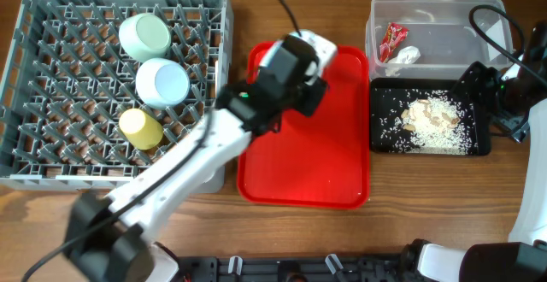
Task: Sort waste into correct bins and load items into the dishwasher rack
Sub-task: 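Grasp the rim of the white plate on the red tray with the left gripper, then stand the white plate upright in the rack and release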
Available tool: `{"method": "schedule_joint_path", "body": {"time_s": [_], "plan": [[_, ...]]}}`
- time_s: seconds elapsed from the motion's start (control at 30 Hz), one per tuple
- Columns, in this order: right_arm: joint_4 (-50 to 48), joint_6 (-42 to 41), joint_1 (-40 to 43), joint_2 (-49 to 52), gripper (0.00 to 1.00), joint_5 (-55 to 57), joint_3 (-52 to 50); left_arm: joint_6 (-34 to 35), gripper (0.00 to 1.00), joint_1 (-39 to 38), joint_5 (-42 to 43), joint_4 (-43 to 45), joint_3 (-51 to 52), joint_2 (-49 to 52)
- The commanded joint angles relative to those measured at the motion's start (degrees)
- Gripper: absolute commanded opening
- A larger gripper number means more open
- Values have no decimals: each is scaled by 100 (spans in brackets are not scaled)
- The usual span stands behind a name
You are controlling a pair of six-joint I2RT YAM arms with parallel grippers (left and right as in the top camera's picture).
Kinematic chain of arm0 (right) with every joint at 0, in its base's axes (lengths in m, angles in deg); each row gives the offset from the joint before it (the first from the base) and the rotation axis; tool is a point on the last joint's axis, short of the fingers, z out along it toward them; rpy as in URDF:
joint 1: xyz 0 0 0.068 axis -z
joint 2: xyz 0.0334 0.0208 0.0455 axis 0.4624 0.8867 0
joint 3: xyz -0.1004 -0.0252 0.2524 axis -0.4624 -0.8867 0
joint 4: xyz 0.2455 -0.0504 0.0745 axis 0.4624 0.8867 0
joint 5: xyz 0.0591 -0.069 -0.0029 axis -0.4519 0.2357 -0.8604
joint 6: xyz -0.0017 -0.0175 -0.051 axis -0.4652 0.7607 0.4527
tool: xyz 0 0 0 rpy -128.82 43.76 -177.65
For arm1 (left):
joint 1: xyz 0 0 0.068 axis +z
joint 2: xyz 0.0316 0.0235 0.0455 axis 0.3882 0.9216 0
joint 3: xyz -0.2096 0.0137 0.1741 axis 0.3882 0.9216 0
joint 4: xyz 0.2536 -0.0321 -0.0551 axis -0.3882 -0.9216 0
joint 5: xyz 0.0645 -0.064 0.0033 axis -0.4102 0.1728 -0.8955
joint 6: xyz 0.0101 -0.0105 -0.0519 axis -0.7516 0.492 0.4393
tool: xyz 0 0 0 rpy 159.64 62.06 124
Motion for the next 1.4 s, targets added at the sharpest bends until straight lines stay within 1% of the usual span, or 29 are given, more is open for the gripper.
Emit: {"method": "schedule_joint_path", "body": {"time_s": [0.0, 0.07, 0.17, 0.3, 0.33, 0.4, 0.53, 0.63, 0.73, 0.77, 0.8, 0.83, 0.87, 0.9, 0.97, 1.0, 1.1, 1.23, 1.37], "plan": [[-9, 76, -4, 61, 100, -55, -55, 525, 4, 623, 9, 61, -122, -754], [-7, 74, -2, 61, 100, -55, -55, 752, 4, 1084, 334, 105, -122, -1016], [-9, 74, -4, 61, 100, -55, -55, 1034, 4, 1862, 1526, 216, -122, -1154], [-9, 74, -4, 61, 100, -57, -55, 1648, 4, 2723, 2719, 256, -120, -1032], [-9, 74, -4, 61, 100, -55, -55, 1775, 4, 3032, 3215, 256, -120, -925], [-7, 74, -2, 61, 100, -57, -55, 1775, 4, 3351, 3729, 256, -120, -767], [-9, 72, -2, 61, 100, -57, -55, 1775, 4, 3759, 4310, 262, -120, -310], [-9, 72, -2, 61, 100, -57, -55, 1775, 4, 3864, 4465, 302, -120, -2], [-9, 74, -4, 61, 100, -57, -55, 1770, 4, 3926, 4435, 339, -120, 214], [-9, 72, -4, 61, 100, -57, -55, 1766, 6, 3958, 4317, 343, -120, 278], [-9, 76, -2, 61, 100, -57, -55, 1768, 25, 3995, 4094, 339, -120, 310], [-7, 74, -4, 61, 100, -57, -55, 1766, 35, 4022, 3921, 339, -120, 319], [-7, 74, -2, 61, 100, -57, -55, 1764, 41, 4046, 3783, 343, -120, 317], [-9, 74, -2, 61, 100, -57, -55, 1727, 68, 4105, 3661, 380, -120, 310], [-9, 74, -4, 61, 100, -57, -55, 1727, 72, 4214, 3661, 409, -120, 310], [-7, 74, -4, 61, 100, -57, -55, 1727, 76, 4260, 3661, 398, -120, 297], [-13, 79, -4, 61, 100, -107, -55, 1670, 77, 4426, 3628, 293, -120, 138], [-66, 85, -4, 61, 100, -234, -55, 1169, 80, 4454, 2988, -22, -120, -337], [-227, 466, -4, 61, 100, -879, -55, 1097, 83, 4454, 2975, -184, -120, -839]]}}
